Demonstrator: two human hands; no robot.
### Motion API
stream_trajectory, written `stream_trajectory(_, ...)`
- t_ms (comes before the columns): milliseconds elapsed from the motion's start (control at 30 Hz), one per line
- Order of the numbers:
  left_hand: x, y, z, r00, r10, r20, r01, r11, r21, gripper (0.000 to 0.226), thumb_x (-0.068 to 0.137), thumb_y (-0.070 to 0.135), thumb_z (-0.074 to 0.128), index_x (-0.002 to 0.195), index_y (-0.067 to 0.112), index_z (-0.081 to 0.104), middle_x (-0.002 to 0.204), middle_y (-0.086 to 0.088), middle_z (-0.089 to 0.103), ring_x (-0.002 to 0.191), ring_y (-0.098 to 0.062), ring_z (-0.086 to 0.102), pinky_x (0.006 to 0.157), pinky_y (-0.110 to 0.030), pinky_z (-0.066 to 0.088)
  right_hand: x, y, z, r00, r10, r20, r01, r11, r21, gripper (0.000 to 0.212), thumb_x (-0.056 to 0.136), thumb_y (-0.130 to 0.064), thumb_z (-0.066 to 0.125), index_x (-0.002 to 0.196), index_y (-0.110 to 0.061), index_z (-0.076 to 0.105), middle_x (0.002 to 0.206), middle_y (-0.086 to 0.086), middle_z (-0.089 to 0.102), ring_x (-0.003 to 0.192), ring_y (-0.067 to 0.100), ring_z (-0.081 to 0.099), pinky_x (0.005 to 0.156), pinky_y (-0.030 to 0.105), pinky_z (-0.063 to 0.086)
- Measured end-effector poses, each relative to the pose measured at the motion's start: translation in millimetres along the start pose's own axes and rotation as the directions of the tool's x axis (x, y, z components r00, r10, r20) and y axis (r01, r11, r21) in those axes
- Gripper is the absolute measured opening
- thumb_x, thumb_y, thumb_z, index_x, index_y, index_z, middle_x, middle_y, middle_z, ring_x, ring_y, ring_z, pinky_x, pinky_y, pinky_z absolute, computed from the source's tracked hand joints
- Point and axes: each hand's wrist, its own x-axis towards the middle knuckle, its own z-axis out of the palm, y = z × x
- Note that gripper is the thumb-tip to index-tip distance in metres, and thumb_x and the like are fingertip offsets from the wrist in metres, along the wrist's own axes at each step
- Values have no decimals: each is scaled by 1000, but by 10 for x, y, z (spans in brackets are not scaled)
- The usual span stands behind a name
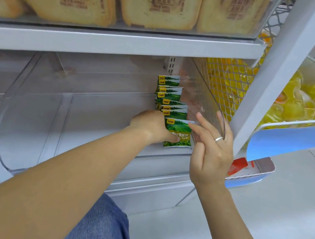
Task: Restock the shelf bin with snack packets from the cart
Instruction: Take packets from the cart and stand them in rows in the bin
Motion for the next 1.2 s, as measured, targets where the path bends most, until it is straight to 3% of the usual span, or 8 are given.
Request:
stream_trajectory(333,9,42,44,983,35,-180,-11,991,130,52,80,63,58,116,25,60,108,0,67,95,-23,63,68,-25,41,-4,31,38,999,-26,-41,26,1000,7,43,78,1,34,94,-2,74,116,8,67,126,38,45,113,27,28)
stream_trajectory(467,-40,77,46,998,49,-28,-42,979,198,51,89,62,48,119,21,57,114,-2,64,103,-24,60,72,-26,40,-11,32,33,999,-21,-31,21,1000,10,43,77,0,33,92,-2,74,115,8,67,126,39,45,113,27,29)
stream_trajectory(567,-91,49,-12,983,71,168,-71,997,-3,50,90,55,53,130,25,52,116,-2,62,92,-23,60,67,-24,47,-13,17,9,1000,7,-1,-7,1000,8,42,77,-2,32,89,-4,73,113,7,69,127,38,45,112,22,27)
stream_trajectory(700,-305,-90,-232,956,37,292,7,989,-148,37,92,42,57,118,16,48,91,-3,61,65,-19,60,48,-24,45,-25,-17,-30,997,57,48,-57,998,-4,43,79,-5,31,93,-8,71,116,5,67,127,27,39,109,45,33)
stream_trajectory(833,-842,-504,-621,996,76,48,-75,996,-39,47,93,40,56,132,15,52,111,-5,67,103,-25,62,84,-32,50,-80,-254,-87,999,37,35,-32,991,-128,31,84,-8,44,101,-11,70,123,6,63,134,30,32,116,52,14)
stream_trajectory(967,-1837,-955,-986,973,101,-207,-161,941,-296,16,93,27,59,106,25,68,76,11,69,69,1,59,69,-16,46,-179,-963,-30,993,-109,42,108,993,40,24,84,-7,52,99,-10,70,121,10,62,131,29,38,117,49,14)
stream_trajectory(1067,-2668,-1313,-1168,976,54,-209,-135,910,-393,12,88,36,60,93,30,69,70,12,71,67,2,63,63,-12,45,-293,-1696,-3,961,-195,198,123,938,325,24,88,-11,47,96,-9,70,116,8,63,105,20,56,93,39,46)
stream_trajectory(1200,-3528,-1889,-1170,987,-81,-137,25,929,-369,19,86,44,57,95,31,69,74,9,71,67,-6,64,64,-22,47,-456,-2520,44,776,-432,459,218,867,448,31,86,-23,41,96,-19,70,96,-3,68,77,22,66,61,36,53)
